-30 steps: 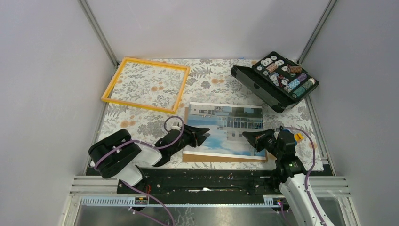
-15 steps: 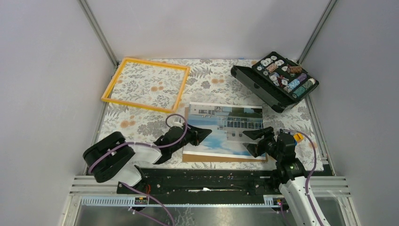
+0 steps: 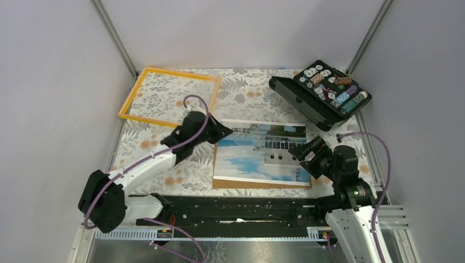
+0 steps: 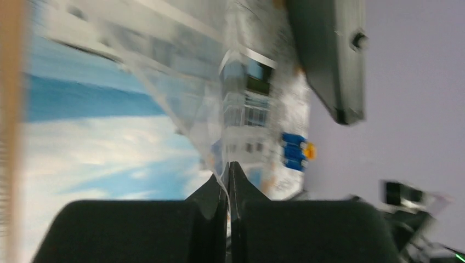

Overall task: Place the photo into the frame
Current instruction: Pick up the photo frame item from the photo frame, then place the photo frame item in the photo frame.

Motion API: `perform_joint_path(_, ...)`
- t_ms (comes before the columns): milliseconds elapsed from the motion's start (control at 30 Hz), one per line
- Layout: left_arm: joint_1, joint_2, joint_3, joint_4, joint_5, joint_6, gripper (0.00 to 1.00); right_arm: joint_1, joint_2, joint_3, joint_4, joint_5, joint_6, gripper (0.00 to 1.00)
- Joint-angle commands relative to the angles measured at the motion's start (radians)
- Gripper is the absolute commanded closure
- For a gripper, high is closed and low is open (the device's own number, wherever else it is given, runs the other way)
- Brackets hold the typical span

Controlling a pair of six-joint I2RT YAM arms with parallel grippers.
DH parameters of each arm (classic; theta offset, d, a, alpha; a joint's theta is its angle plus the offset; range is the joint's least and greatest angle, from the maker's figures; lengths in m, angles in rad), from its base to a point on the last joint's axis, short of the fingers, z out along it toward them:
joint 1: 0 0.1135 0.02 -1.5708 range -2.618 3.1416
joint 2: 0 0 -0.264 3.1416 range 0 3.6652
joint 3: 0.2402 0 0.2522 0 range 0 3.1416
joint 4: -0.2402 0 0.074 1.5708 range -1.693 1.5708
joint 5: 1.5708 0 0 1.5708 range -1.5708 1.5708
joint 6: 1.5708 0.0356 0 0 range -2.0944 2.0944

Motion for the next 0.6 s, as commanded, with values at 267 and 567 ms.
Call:
perform_joint_path(267,0.467,0.16,0.402,-0.523,0.113,0.655,1.0,0.006,0.055,0.234,-0.042,0.078,-0.387,0.0)
perform_joint_path(567,0.783,0.294,0.305,-0.137,0.281,0.458,1.0,0.008,0.119,0.255,-0.007,0.062,-0.397,0.0)
